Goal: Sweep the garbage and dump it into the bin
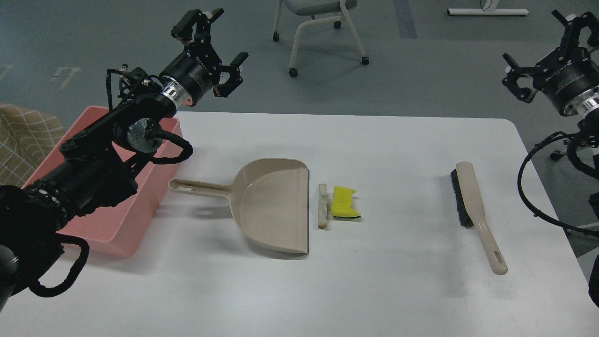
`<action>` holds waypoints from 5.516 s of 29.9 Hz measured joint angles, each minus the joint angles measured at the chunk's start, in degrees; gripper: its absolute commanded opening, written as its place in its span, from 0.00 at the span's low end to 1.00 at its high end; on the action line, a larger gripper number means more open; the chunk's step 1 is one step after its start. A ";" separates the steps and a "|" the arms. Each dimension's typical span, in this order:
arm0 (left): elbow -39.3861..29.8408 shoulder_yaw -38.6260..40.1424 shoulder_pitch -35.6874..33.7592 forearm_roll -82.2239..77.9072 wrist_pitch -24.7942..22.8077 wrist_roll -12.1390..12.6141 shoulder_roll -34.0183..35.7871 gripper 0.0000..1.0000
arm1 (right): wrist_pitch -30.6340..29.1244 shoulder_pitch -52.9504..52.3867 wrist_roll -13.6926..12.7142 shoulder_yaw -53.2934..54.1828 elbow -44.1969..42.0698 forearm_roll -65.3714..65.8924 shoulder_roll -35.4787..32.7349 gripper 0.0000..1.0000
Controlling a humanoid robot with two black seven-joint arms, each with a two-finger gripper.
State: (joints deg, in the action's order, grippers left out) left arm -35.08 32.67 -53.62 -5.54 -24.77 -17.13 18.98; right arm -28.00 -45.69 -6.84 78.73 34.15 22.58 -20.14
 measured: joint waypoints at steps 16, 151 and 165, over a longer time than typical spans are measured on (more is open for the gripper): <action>0.15 1.83 0.86 0.65 1.38 -0.48 2.35 0.98 | 0.00 -0.11 0.00 -0.31 0.52 -0.25 0.25 1.00; -36.90 -2.03 35.99 -27.42 22.66 -1.17 20.95 0.70 | 0.00 6.55 -0.02 2.67 8.13 -1.05 -7.20 1.00; -34.75 -3.61 34.45 -27.44 22.59 -1.76 19.52 0.26 | 0.00 6.58 -0.02 3.00 8.04 -1.05 -7.20 1.00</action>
State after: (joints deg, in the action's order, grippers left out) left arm -69.83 29.06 -19.17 -32.97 -2.18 -18.89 38.50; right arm -28.00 -39.11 -6.86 81.74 42.19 21.53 -27.34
